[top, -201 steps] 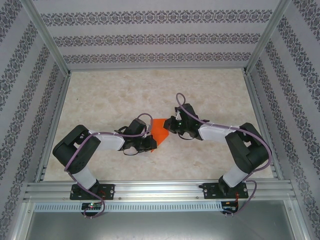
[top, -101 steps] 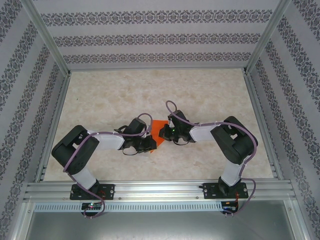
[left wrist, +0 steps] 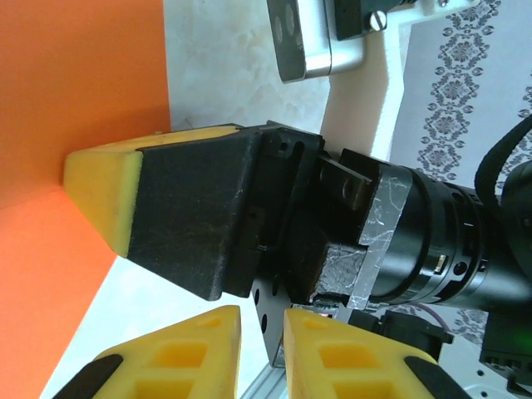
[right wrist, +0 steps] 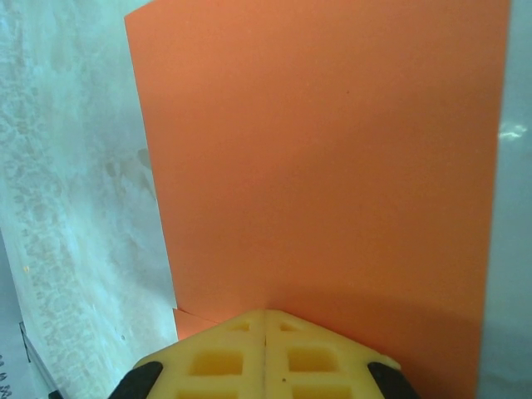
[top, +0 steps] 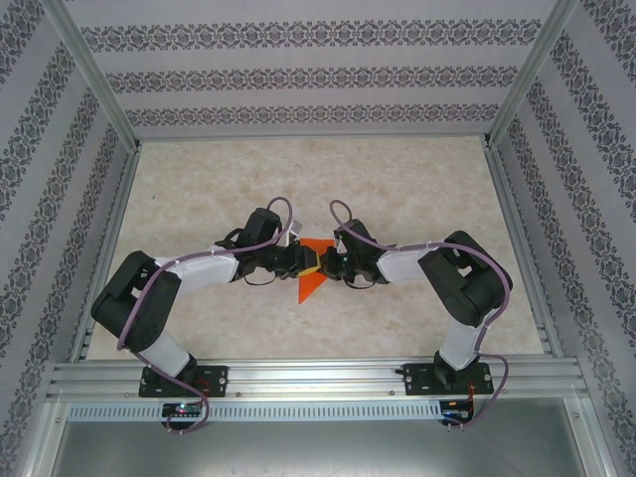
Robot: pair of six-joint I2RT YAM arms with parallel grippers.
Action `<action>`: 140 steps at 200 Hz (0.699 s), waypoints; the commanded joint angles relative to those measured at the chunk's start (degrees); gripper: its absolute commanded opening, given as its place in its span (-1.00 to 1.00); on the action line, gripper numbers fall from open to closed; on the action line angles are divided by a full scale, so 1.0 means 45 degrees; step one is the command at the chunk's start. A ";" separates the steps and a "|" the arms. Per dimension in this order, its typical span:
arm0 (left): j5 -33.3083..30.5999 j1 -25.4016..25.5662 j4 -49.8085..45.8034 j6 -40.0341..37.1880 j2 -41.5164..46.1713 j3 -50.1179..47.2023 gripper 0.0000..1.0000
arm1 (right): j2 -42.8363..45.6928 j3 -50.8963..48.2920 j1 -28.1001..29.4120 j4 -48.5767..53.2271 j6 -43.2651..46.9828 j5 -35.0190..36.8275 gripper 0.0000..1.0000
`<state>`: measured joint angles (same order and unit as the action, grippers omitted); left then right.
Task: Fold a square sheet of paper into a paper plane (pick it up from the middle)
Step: Third fold the triangle at the center of the table.
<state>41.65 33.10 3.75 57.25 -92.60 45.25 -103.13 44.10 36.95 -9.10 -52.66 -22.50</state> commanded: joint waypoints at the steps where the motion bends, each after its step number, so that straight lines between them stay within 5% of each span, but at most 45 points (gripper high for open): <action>1: -0.0046 0.0124 0.0141 0.0364 -0.0888 -0.0131 -0.54 | -0.0470 -0.0239 -0.0031 0.0285 -0.0139 0.0566 -0.94; 100: -0.2362 0.0398 -0.1023 0.0254 0.0613 -0.1195 -0.85 | -0.0665 -0.0240 -0.0078 0.0068 -0.0373 0.0567 -0.94; 140: -0.2165 0.0399 -0.0365 0.0495 0.0435 -0.1201 -0.89 | -0.0632 -0.0209 -0.0058 0.0051 -0.0387 0.0567 -0.94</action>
<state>32.86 34.30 -0.05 57.98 -91.44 39.38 -103.74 43.99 36.01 -10.83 -54.22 -22.74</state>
